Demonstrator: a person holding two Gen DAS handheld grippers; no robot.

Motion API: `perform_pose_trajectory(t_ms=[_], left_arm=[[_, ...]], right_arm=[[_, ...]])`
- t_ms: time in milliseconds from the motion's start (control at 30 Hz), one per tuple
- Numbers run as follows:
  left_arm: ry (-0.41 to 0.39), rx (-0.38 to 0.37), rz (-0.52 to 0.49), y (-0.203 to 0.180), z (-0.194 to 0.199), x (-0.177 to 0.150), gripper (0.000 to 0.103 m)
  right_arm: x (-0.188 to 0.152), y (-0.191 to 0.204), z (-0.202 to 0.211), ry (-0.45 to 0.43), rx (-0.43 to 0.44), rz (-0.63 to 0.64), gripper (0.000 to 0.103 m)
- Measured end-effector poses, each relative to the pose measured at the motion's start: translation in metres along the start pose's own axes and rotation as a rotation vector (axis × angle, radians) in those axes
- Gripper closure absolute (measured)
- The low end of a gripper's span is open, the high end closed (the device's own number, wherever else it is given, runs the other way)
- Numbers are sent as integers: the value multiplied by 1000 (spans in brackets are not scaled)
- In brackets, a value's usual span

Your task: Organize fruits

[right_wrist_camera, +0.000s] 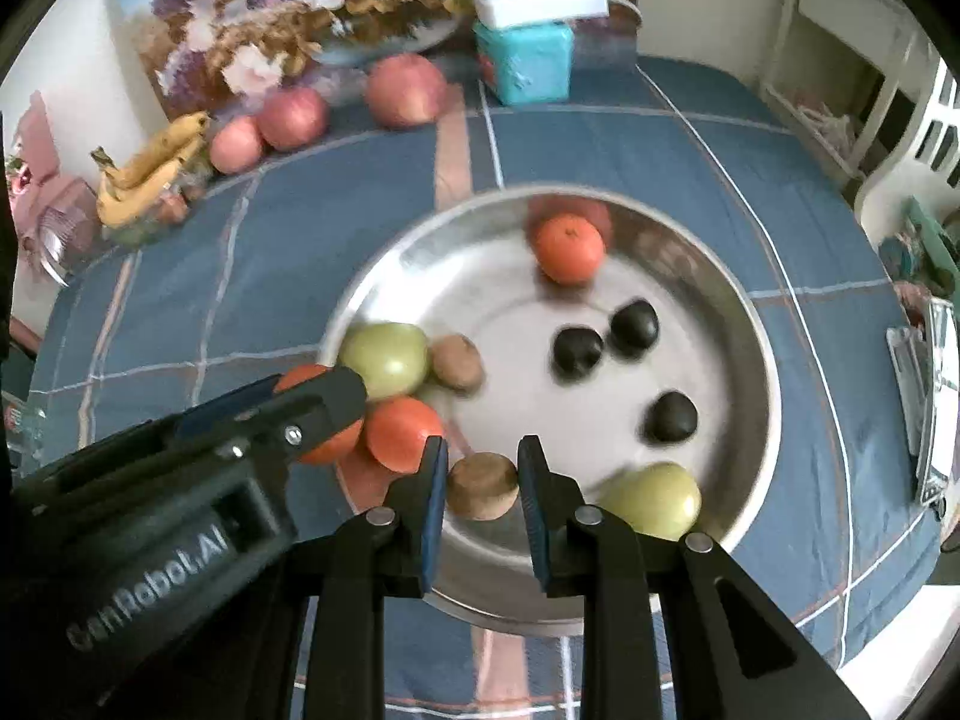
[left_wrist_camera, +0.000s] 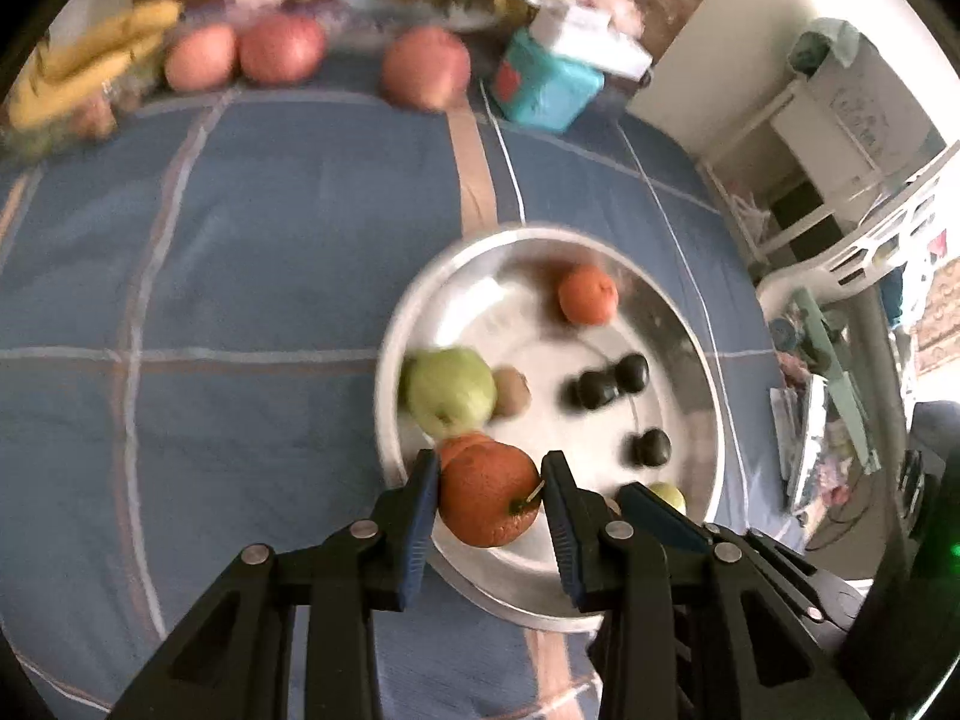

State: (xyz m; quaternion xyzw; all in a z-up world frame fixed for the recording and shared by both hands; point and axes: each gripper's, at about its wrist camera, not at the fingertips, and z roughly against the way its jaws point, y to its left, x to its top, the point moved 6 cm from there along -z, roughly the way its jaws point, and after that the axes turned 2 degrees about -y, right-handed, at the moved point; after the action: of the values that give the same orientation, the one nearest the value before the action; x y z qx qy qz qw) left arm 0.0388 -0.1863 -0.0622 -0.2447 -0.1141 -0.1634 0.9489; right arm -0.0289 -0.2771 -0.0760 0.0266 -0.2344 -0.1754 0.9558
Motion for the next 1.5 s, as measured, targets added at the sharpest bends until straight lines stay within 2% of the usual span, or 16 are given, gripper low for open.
perform_pose_trajectory(t_ms=[167,267,433,467,533,567,633,700,767,833,900,967,1033,1133,1367,1500], left_arm=[[27,-7,9,0,-3,-4,62],[15,-15,24,4,2,-4,54],[-9,-9,56,14,10,-2,46],[-17,4,66,21,13,-3,43],[-45,70,93,37,20,-2,26],[-58,106,104,45,23,-2,22],[-76,183,122,62,28,-3,6],[-95,253,143,80,33,-4,0],[-118,295,161,94,39,-6,0],[-133,324,166,102,42,-9,0],[-128,354,152,107,44,-13,0],[-136,363,137,109,45,-15,0],[-135,359,128,110,45,-19,0],[-145,390,106,110,48,-21,0],[-197,572,32,110,72,-28,0],[-182,676,42,115,81,-35,0]], right_arm=[[-6,-6,-8,40,-6,-7,77],[-7,-6,-8,42,-9,-2,76],[-5,-5,-6,32,-12,-3,68],[-5,-5,-5,27,-15,-6,68],[-4,-3,-4,20,-17,-7,67],[-3,-2,-3,14,-19,-6,64],[-1,0,-1,-6,-27,-5,49],[0,2,4,-30,-31,-7,44],[0,5,8,-49,-28,-9,38],[-2,8,9,-61,-21,-8,26],[-4,9,8,-72,-11,-7,19],[-5,11,6,-83,-2,-5,19],[-8,13,3,-84,-6,-5,7],[-11,16,2,-89,-15,-3,7],[-21,22,7,-98,-19,15,7],[-27,24,11,-101,-25,26,7]])
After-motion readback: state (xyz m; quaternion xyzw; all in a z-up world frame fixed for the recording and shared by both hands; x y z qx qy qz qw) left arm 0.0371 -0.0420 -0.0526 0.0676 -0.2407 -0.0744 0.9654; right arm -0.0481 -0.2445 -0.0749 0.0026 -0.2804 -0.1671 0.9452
